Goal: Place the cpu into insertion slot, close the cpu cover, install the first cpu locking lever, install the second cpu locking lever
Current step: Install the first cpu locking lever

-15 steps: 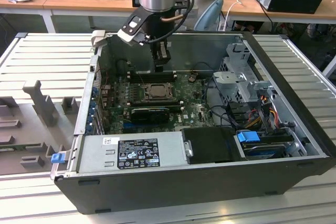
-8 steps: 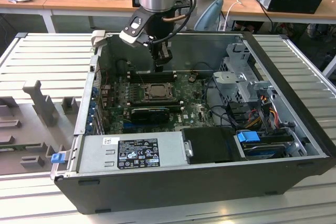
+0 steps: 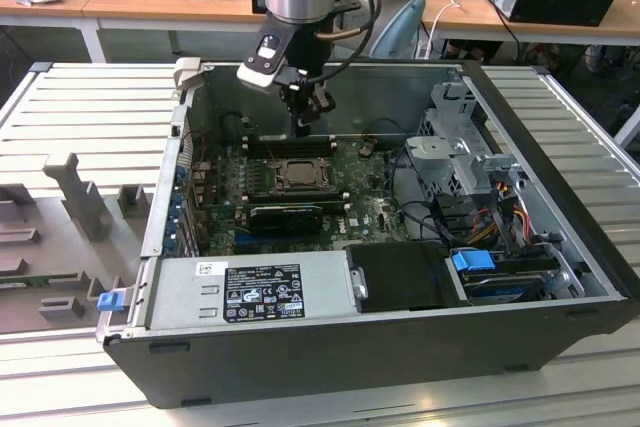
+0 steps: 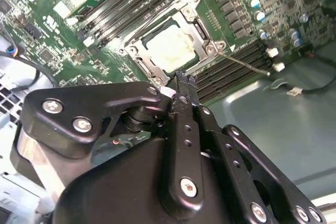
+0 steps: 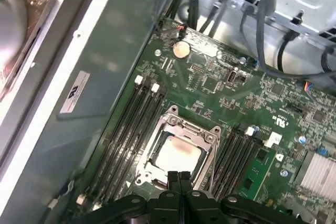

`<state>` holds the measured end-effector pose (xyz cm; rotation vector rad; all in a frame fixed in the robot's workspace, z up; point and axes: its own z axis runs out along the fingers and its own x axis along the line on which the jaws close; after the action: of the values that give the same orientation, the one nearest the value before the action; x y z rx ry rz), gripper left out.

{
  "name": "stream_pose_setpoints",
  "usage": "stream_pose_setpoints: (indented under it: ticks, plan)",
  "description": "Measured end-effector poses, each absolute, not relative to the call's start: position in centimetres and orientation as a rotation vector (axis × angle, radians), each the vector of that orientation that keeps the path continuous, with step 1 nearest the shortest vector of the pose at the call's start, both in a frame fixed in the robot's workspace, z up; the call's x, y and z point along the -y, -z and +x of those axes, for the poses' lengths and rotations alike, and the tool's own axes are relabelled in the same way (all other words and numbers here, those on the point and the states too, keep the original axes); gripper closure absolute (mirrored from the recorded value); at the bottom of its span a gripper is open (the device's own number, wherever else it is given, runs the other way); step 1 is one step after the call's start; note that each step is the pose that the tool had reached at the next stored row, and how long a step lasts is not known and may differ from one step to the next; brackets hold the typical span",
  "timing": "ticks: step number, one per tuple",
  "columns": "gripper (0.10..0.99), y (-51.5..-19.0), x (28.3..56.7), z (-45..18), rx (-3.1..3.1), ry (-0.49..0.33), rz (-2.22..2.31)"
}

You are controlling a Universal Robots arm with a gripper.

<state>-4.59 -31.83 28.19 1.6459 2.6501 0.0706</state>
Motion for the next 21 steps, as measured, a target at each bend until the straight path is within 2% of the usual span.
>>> stream_pose_setpoints:
  ticks: [21]
  plan:
    - [0.98, -28.1, 31.82, -4.58, -2.887, -0.065, 1.214]
